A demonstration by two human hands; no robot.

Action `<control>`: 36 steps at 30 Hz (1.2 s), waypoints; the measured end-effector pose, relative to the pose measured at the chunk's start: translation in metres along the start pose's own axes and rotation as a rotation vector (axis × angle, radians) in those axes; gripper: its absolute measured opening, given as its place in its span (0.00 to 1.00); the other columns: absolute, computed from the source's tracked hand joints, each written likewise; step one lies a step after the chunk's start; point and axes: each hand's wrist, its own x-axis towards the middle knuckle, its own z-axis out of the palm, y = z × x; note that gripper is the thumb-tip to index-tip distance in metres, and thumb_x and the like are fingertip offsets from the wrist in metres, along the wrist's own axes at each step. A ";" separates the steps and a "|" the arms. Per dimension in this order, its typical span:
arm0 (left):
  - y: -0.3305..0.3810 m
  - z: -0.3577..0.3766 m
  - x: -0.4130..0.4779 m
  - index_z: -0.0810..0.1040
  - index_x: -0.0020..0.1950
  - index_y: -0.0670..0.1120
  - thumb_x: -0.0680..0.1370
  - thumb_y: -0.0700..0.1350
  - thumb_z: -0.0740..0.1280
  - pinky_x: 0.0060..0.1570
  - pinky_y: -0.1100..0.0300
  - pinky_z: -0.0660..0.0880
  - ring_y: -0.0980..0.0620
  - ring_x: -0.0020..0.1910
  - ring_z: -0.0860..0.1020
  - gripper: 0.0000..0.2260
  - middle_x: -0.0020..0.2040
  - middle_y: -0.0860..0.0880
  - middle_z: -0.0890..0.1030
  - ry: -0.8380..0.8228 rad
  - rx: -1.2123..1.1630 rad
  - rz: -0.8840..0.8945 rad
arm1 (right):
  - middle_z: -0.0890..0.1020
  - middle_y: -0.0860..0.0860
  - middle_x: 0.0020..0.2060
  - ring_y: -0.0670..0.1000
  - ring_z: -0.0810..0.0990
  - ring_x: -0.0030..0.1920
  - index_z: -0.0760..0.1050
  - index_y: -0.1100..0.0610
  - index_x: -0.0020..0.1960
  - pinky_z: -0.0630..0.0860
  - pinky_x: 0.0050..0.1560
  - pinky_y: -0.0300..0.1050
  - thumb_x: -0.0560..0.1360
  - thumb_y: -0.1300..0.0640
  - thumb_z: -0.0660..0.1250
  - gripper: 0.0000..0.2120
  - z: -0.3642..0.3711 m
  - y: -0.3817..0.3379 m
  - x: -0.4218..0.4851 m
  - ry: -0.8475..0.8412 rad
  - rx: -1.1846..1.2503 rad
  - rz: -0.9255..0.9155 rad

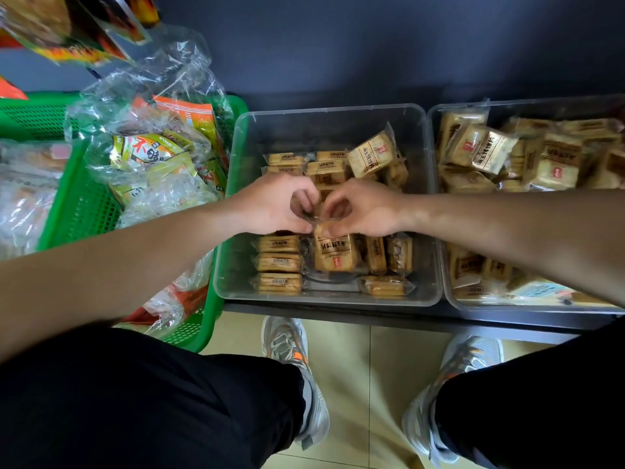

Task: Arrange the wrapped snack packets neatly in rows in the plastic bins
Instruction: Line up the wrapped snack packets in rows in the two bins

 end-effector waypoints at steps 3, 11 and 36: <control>-0.006 -0.009 -0.001 0.79 0.57 0.53 0.73 0.45 0.78 0.46 0.64 0.74 0.56 0.48 0.81 0.15 0.52 0.55 0.82 0.010 0.102 -0.016 | 0.83 0.44 0.52 0.45 0.79 0.51 0.83 0.51 0.57 0.75 0.55 0.44 0.74 0.46 0.74 0.14 0.012 -0.007 0.001 -0.146 -0.167 -0.065; -0.015 -0.014 0.000 0.80 0.56 0.55 0.77 0.49 0.74 0.43 0.70 0.68 0.56 0.50 0.80 0.09 0.52 0.59 0.82 0.098 0.111 -0.023 | 0.83 0.44 0.51 0.47 0.81 0.52 0.82 0.54 0.60 0.77 0.52 0.41 0.76 0.46 0.73 0.17 0.013 -0.022 0.002 -0.233 -0.198 0.000; 0.014 0.006 -0.003 0.73 0.65 0.60 0.71 0.53 0.79 0.59 0.65 0.72 0.64 0.60 0.76 0.25 0.60 0.64 0.78 -0.212 -0.067 0.043 | 0.86 0.51 0.47 0.54 0.86 0.52 0.79 0.55 0.47 0.82 0.53 0.51 0.80 0.59 0.67 0.05 -0.070 0.012 -0.025 -0.342 0.195 0.100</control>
